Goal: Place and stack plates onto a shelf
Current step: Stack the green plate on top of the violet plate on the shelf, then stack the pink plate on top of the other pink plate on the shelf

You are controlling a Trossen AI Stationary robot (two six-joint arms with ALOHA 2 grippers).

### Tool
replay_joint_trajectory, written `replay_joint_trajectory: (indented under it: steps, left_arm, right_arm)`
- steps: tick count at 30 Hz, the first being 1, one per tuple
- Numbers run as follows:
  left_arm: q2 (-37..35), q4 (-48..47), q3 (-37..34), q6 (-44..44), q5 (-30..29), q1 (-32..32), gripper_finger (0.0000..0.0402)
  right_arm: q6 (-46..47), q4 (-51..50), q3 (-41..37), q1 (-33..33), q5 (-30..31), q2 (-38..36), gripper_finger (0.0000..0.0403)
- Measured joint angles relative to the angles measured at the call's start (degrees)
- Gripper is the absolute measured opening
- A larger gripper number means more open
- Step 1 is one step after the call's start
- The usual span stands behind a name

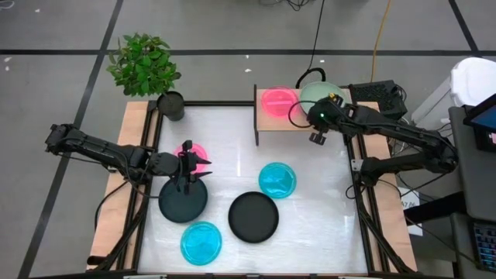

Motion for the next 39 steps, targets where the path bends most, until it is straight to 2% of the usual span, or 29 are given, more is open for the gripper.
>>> replay_joint_trajectory:
  steps: [10,17,21,29,36,39]
  left_arm:
    - [0.0,-2.19,0.02,-1.36,0.01,0.0,0.0161]
    - [0.0,-5.55,0.02,-3.45,0.02,0.0,0.0161]
    - [0.0,-9.51,0.02,-7.26,0.01,0.0,0.0161]
    - [0.02,-19.72,0.04,-14.03,1.31,0.0,0.0161]
    - [0.55,-19.34,0.04,-16.37,1.27,2.49,0.0161]
    - [1.97,-17.93,0.04,-15.96,-0.87,4.44,0.0161]
  right_arm:
    - [3.82,0.56,0.02,7.26,0.27,-5.55,0.0111]
    - [9.74,2.17,0.04,15.71,0.1,-6.29,0.0112]
    - [11.1,7.28,-1.08,21.48,0.02,-6.01,0.0112]
    - [6.87,18.91,-5.09,31.59,-0.13,-5.98,0.0112]
    - [5.54,21.26,-5.33,34.86,0.01,-6.03,0.0112]
    - [4.5,21.58,-5.33,34.99,0.03,-6.03,0.0112]
